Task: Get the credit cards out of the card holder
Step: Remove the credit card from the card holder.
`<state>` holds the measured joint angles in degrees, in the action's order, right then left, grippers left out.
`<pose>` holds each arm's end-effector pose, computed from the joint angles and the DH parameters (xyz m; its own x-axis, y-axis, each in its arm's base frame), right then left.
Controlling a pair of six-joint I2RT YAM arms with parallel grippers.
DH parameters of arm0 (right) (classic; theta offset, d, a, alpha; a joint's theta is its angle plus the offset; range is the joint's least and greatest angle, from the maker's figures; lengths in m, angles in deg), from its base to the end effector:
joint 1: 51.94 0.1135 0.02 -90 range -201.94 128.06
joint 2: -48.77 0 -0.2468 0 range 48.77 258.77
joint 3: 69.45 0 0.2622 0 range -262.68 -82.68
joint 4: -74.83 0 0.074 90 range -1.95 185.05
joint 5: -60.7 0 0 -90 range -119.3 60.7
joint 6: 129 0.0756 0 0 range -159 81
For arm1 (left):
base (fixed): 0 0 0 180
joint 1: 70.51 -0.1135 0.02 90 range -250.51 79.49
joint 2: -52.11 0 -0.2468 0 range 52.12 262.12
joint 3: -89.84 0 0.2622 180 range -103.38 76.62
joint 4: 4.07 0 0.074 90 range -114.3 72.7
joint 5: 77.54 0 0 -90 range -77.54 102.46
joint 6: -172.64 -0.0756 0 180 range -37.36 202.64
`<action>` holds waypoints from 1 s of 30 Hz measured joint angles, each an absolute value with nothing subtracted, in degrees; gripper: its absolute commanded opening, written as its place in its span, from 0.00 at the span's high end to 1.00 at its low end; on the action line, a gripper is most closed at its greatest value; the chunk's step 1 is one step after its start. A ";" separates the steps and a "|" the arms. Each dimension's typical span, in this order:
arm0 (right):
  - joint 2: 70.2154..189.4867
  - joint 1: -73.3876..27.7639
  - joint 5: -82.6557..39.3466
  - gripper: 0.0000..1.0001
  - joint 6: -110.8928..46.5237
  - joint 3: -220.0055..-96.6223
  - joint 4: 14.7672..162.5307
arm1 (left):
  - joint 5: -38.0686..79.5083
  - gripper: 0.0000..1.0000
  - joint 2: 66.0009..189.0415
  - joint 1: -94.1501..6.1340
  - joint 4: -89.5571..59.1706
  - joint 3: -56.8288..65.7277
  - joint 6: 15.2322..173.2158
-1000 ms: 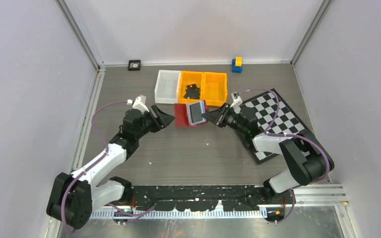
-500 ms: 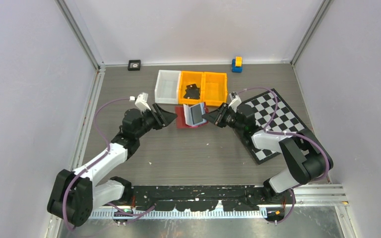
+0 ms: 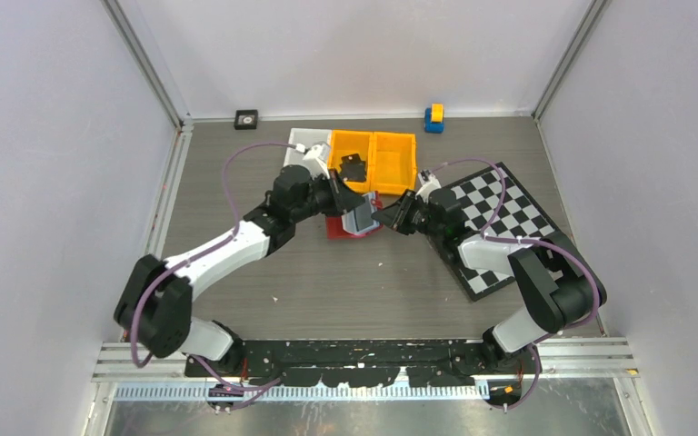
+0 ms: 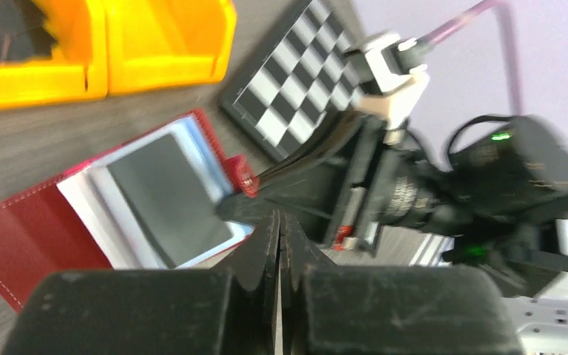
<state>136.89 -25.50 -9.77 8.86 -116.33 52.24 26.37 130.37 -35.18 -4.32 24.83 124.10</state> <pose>0.2992 0.1770 0.1409 -0.7136 0.4256 -0.5564 -0.2595 0.5772 0.7743 0.2900 -0.2278 0.2606 -0.6406 -0.3337 -0.6916 0.4375 0.5815 -0.6859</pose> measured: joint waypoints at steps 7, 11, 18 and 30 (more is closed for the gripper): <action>136.84 -25.39 -9.74 1.00 8.66 -116.33 51.63 | 30.76 1.00 140.62 -37.36 -7.14 25.40 124.90; 135.79 -25.42 -9.79 0.99 8.68 -116.26 51.65 | 32.56 1.00 140.69 -39.90 -5.40 27.39 127.75; 133.52 -25.42 -8.91 0.99 8.99 -115.74 49.62 | 38.85 0.99 145.39 -47.11 4.18 32.00 135.66; 133.13 -25.74 -5.72 1.00 11.41 -114.93 45.16 | 46.70 0.78 147.14 -47.00 14.91 32.83 142.13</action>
